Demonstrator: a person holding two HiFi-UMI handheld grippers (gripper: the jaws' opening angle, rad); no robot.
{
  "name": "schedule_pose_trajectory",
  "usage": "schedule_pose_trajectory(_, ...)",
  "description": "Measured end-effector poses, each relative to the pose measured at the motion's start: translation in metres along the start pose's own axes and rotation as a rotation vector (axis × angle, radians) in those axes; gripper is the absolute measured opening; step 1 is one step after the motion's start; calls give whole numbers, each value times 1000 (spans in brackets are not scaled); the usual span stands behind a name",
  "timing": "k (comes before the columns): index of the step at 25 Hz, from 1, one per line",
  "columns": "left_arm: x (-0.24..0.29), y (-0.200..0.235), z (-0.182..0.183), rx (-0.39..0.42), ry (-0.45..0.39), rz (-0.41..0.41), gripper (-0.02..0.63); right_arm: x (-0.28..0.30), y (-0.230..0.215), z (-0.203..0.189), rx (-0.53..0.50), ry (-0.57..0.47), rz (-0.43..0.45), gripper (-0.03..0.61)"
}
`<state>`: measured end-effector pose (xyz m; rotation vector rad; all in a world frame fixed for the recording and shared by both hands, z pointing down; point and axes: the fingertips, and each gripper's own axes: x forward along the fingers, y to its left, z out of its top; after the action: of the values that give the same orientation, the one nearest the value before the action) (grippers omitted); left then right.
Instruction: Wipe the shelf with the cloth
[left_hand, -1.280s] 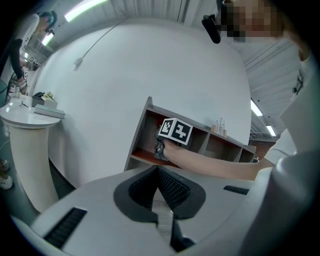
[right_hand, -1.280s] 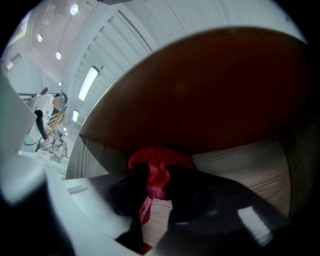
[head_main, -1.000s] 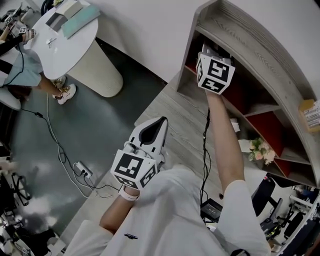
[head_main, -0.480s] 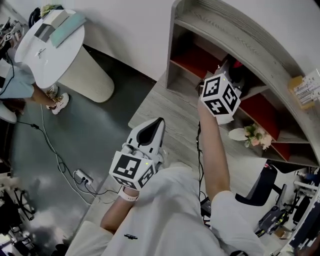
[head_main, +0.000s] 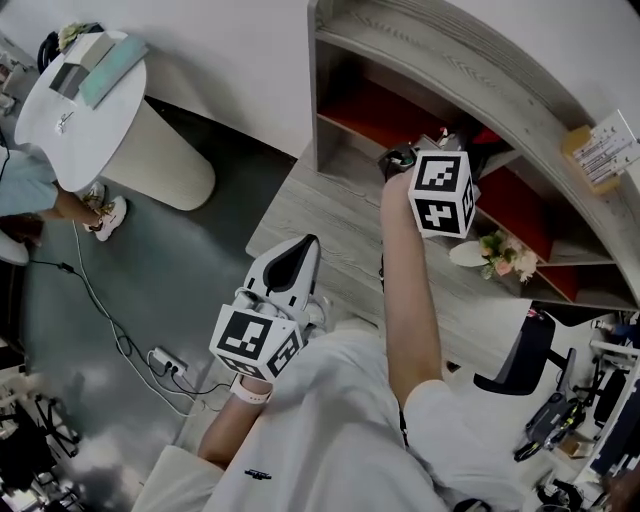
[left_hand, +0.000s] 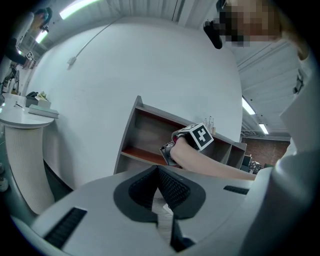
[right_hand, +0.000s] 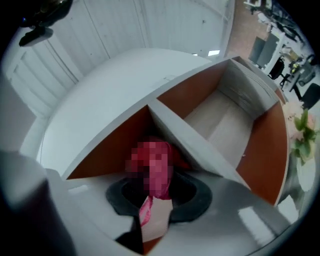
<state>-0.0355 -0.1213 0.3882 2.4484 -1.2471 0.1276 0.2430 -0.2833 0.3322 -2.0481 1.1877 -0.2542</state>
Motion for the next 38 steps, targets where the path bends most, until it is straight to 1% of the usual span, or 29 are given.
schedule_pose_trajectory(4,2,4,3,6,1,14,6,3,-1,5,68,-53,-57,98)
schedule_pose_trajectory(7,4,8,7,10,0,24,6,14,0,8,79,-72,-78,98)
schedule_pose_trajectory(11,6,14,10,12,2,40,6,30,-7,2,75,-67,-111,97)
schedule_pose_trajectory(15,7,19,16,18,-4,48,6,40,-25,-14,116,-27,-193,95)
schedule_pose_trajectory(18,5,23,20,19,-8,52,6,39,-31,-21,94,-17,-223,95)
schedule_pose_trajectory(20,4,23,21,18,-10,51,6,36,-38,-27,97,8,-250,95)
schedule_pose_trajectory(25,0,19,16,15,-11,40,6,20,-69,-52,184,123,-370,95)
schedule_pose_trajectory(29,-6,16,13,10,-16,33,6,2,-79,-55,238,182,-428,94)
schedule_pose_trajectory(34,-12,8,13,5,-27,16,6,-29,-85,-54,295,227,-456,94)
schedule_pose_trajectory(38,-14,2,13,2,-33,1,6,-51,-83,-48,283,233,-437,94)
